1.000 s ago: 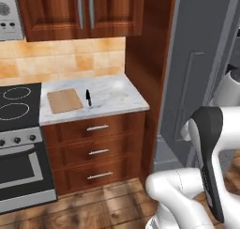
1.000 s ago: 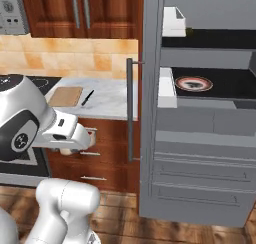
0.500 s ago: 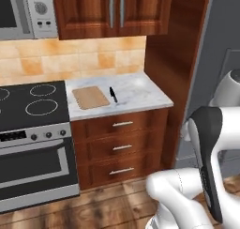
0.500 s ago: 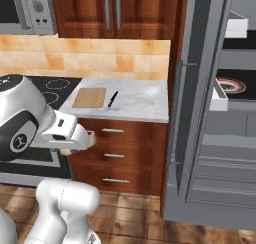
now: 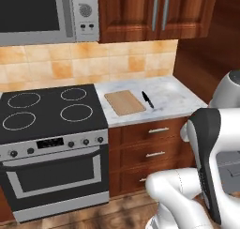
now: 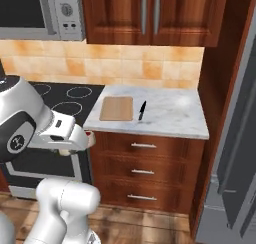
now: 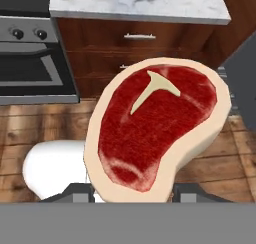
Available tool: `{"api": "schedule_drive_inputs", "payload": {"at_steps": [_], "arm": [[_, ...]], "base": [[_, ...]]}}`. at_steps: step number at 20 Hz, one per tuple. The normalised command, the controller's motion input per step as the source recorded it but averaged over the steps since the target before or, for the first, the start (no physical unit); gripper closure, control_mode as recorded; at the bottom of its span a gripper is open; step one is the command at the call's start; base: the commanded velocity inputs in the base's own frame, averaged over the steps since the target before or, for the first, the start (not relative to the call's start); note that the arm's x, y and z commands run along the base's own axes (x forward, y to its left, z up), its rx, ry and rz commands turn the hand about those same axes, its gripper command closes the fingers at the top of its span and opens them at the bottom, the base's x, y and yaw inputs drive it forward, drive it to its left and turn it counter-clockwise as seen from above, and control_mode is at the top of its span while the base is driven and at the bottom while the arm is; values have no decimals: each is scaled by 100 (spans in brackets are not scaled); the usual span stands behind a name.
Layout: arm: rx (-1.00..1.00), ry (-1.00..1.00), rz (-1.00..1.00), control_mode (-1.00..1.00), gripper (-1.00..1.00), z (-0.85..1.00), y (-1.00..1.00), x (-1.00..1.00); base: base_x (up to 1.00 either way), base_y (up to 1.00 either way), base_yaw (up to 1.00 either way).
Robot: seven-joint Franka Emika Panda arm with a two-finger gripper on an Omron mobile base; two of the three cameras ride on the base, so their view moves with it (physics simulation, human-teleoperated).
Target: Retrieve the steak from the fridge and place it on the cutting board.
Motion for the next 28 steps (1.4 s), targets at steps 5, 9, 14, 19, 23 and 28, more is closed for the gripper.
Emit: {"api": "schedule_drive_inputs", "payload": {"at_steps": [5,9,14,19,23,28], "arm": [[0,0,0,100,100,0,0,0],[0,0,0,100,100,0,0,0],[0,0,0,100,100,0,0,0],[0,0,0,100,100,0,0,0],[0,0,0,100,100,0,0,0],[0,0,0,100,100,0,0,0]], "base": [[73,13,8],[75,6,9],[73,1,10],[65,0,9],[55,5,7],[33,2,2]]}}
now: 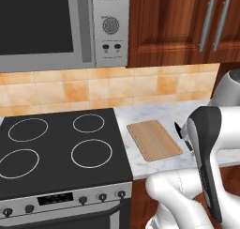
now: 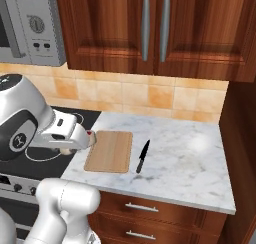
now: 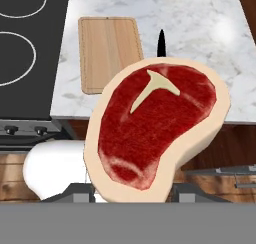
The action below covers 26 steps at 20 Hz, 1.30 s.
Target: Retrieve the steak from the fridge and place it on the cutting board.
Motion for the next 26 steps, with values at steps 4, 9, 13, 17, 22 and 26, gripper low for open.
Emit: {"api": "schedule_drive_inputs", "payload": {"at_steps": [4,9,13,17,22,26], "arm": [[0,0,0,-100,100,0,0,0],[5,0,4,-100,100,-15,0,25],[10,0,8,-100,100,-36,0,35],[2,0,6,-100,100,-37,0,53],[0,1,5,-100,100,-27,0,78],[0,6,0,-100,100,-39,0,81]], "base": [[2,0,0],[0,0,0],[0,0,0],[0,0,0],[0,0,0],[0,0,0]]}}
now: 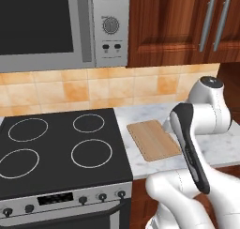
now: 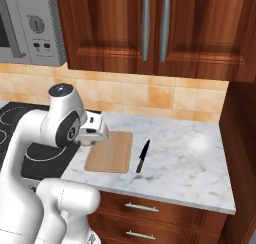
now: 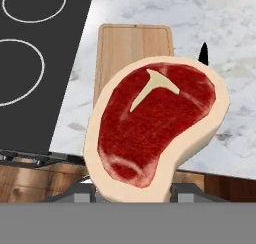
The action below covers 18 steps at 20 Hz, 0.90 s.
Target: Retrieve the steak from the fridge and place it on the cutting board.
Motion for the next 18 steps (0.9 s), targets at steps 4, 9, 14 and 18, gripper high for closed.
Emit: {"api": "schedule_drive_inputs", "payload": {"at_steps": [4,9,14,18], "arm": [[0,14,0,-100,100,-47,0,67],[0,15,0,-100,100,-46,0,64],[0,8,0,-100,100,-49,0,63],[0,4,0,-100,100,-45,0,54]], "base": [[0,0,0],[0,0,0],[0,0,0],[0,0,0]]}}
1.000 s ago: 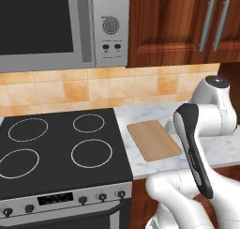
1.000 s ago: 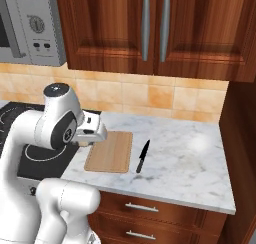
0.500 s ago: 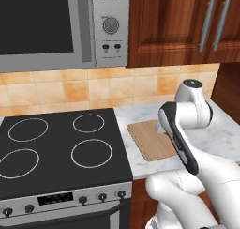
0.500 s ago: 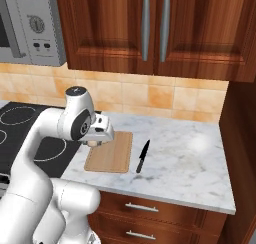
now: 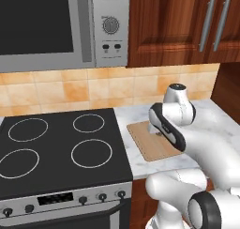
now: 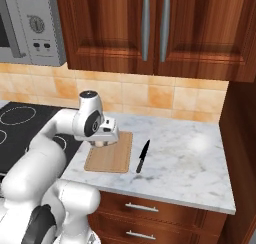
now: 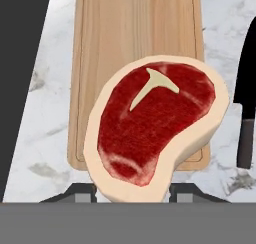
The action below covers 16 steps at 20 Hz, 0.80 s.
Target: Retrieve the steak from the fridge and place it on the cutting board.
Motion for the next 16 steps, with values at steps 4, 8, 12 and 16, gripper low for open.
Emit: {"api": "schedule_drive_inputs", "payload": {"at_steps": [4,8,12,16], "arm": [[0,0,0,-100,100,-43,0,51],[0,0,0,-100,100,-45,0,53],[0,0,0,-100,100,-46,0,51],[0,0,0,-100,100,-38,0,43]], "base": [[0,0,0],[0,0,0],[0,0,0],[0,0,0]]}}
